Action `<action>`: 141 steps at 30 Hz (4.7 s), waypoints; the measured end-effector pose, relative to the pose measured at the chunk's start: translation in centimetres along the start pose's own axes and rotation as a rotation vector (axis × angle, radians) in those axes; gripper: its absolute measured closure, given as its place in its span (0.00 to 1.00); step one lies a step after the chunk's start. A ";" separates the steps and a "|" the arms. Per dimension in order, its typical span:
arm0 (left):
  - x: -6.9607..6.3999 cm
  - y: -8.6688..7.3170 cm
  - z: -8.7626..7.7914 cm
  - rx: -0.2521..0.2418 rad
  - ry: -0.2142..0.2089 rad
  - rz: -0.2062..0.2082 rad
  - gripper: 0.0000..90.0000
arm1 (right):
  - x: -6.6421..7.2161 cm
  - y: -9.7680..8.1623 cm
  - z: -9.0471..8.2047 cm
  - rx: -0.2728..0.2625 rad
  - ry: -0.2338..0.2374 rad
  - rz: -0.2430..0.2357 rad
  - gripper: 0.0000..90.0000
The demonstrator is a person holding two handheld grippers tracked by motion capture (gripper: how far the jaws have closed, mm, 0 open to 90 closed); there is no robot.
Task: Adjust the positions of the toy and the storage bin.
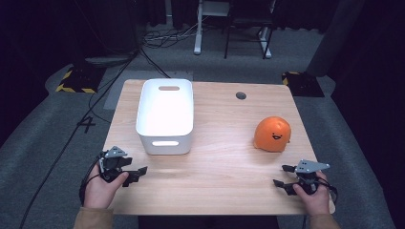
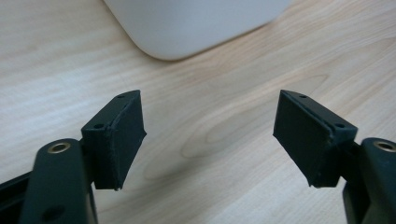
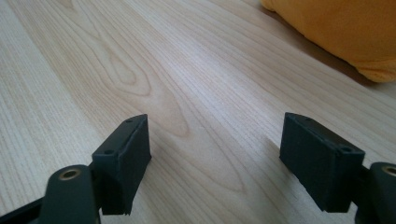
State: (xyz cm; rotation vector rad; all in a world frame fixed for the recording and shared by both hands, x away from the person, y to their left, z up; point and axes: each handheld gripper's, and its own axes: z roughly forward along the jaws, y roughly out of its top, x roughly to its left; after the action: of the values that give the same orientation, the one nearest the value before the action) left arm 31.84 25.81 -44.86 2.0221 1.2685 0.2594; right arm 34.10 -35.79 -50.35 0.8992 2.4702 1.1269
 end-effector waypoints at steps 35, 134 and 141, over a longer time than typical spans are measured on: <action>-0.5 5.1 -4.7 -0.293 0.008 0.006 0.31 | 0.0 0.0 0.0 -0.005 -0.004 0.008 0.29; -12.6 5.2 2.2 -0.271 -0.068 0.183 0.28 | 0.0 0.0 0.0 -0.005 -0.005 0.009 0.29; -14.2 4.8 2.1 -0.252 -0.104 0.222 0.28 | 0.0 0.0 0.0 -0.003 -0.001 0.008 0.29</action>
State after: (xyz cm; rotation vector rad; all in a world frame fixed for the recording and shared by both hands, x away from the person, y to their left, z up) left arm 29.24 11.61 -40.34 1.9302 0.8990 0.3929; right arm 34.11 -35.84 -50.35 0.9098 2.4656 1.1330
